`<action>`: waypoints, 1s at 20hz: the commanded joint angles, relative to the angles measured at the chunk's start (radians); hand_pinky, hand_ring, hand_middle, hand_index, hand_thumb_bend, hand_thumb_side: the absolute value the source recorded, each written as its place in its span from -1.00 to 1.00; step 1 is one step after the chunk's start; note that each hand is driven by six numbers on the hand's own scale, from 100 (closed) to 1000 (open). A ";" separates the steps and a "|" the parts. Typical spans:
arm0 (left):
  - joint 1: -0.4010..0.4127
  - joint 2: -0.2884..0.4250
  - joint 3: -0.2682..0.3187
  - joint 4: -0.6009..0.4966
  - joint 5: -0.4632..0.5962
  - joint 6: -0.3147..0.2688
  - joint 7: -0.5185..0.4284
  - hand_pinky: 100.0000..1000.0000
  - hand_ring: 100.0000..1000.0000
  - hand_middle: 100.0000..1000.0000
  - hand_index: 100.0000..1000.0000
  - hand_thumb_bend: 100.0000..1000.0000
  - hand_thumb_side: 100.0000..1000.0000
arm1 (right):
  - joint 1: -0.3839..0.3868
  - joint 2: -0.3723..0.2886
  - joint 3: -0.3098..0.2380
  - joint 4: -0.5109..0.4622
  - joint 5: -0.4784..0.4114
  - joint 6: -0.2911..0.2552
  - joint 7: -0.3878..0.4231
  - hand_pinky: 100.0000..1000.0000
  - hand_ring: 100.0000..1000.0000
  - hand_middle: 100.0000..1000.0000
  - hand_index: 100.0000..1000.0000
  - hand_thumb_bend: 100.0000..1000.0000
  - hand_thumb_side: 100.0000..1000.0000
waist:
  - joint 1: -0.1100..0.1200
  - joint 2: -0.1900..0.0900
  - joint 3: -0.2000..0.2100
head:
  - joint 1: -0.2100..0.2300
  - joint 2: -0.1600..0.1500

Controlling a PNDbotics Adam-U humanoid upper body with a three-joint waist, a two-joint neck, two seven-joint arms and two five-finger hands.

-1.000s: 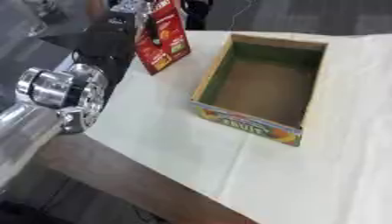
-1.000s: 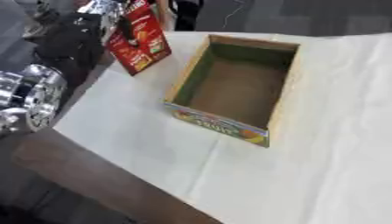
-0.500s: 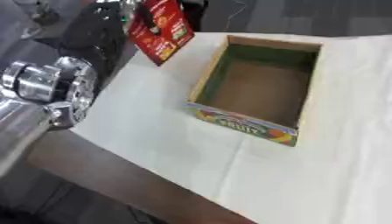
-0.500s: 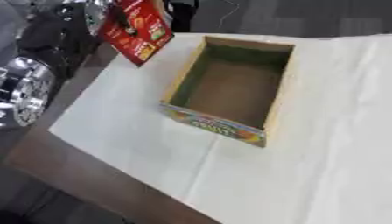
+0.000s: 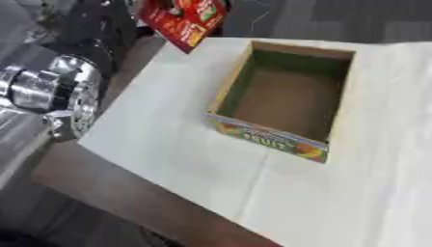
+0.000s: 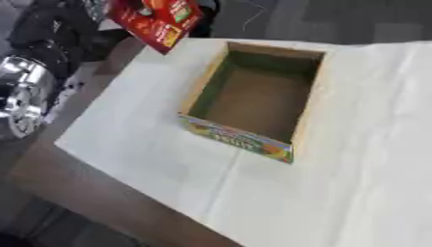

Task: Pick up objects on the table and place them in the box.

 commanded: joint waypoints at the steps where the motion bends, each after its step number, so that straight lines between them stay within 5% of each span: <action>1: -0.004 0.059 -0.008 -0.086 0.053 -0.043 -0.016 -1.00 -1.00 -1.00 -0.91 -1.00 -0.85 | 0.007 -0.015 0.002 0.003 0.000 -0.004 -0.005 -0.35 -0.09 0.13 0.43 -1.00 1.00 | -0.012 -0.015 0.003 | -0.006 0.000; 9: 0.018 0.028 -0.075 -0.240 0.233 -0.182 -0.084 -1.00 -1.00 -1.00 -0.91 -1.00 -0.85 | -0.005 -0.009 0.003 0.003 0.006 -0.022 -0.015 -0.35 -0.09 0.13 0.43 -1.00 1.00 | -0.024 -0.017 0.000 | -0.007 0.000; 20: 0.007 -0.054 -0.122 -0.348 0.393 -0.234 -0.142 -1.00 -1.00 -1.00 -0.89 -1.00 -0.78 | -0.018 -0.010 0.005 0.003 0.024 -0.030 -0.016 -0.34 -0.08 0.13 0.43 -1.00 1.00 | -0.024 -0.019 -0.019 | -0.021 0.000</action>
